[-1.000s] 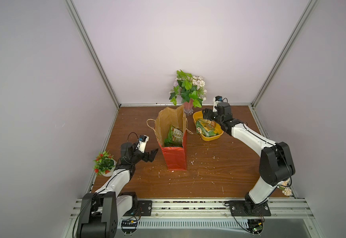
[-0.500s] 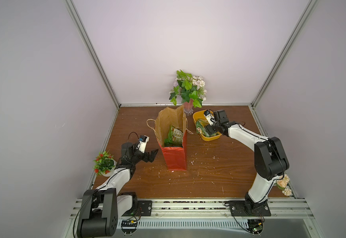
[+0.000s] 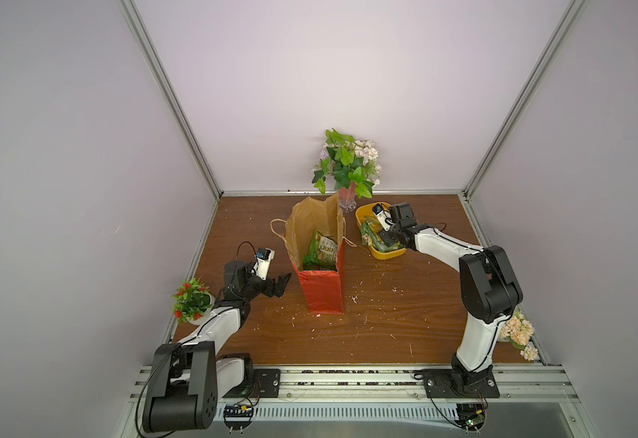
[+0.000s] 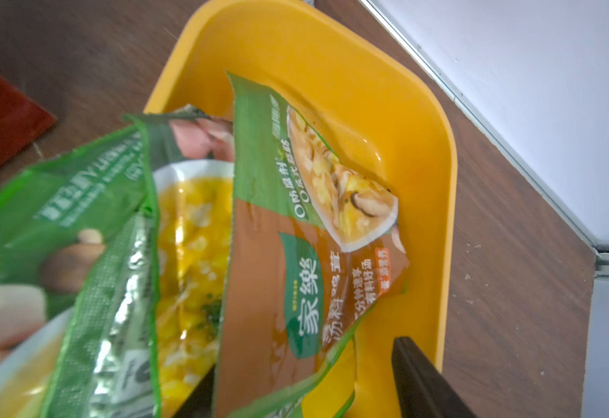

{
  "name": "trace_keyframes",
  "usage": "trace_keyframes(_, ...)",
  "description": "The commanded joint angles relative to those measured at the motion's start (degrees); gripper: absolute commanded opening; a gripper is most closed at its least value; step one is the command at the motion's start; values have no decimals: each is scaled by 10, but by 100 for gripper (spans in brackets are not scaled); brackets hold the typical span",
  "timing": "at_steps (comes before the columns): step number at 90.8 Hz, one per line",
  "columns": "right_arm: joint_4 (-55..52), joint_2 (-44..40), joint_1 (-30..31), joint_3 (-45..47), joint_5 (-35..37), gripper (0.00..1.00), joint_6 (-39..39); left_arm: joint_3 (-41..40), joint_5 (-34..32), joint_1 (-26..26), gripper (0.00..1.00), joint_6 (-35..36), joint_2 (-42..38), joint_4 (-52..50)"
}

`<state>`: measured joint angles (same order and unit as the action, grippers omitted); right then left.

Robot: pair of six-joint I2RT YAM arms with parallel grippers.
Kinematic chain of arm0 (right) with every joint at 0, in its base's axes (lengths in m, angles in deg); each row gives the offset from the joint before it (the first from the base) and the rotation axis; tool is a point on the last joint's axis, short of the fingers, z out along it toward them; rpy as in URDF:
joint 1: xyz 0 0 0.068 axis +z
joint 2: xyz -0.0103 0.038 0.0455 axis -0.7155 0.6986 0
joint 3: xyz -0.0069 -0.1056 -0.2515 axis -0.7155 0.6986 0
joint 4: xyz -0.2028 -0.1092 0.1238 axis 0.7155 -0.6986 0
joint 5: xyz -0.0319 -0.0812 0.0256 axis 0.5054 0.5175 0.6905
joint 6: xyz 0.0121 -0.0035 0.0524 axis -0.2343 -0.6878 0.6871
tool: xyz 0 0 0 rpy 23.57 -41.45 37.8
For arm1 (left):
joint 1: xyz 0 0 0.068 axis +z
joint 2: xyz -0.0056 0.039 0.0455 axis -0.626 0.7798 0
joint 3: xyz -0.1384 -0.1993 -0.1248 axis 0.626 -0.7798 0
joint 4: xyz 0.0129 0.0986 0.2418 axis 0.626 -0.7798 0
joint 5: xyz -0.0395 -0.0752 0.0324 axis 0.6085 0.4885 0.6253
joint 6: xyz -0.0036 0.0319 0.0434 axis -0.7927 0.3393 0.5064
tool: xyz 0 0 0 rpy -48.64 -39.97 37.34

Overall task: Place the condiment packets inside the bag
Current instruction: Pick up the condiment packet from the storage box.

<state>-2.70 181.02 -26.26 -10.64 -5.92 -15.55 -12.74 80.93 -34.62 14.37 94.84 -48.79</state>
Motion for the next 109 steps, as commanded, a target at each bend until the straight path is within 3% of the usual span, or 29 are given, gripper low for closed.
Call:
trace_keyframes(1,32,0,0,-20,27,54,1,15,-3,7,98,-2,2,7)
trace_keyframes(28,59,-7,0,-27,13,22,18,13,-3,7,98,-1,-4,4)
trace_keyframes(41,79,-27,1,-13,-20,0,24,13,-5,7,98,-1,-4,4)
trace_keyframes(109,16,-320,-5,-4,-110,0,286,10,-5,6,98,-1,-12,4)
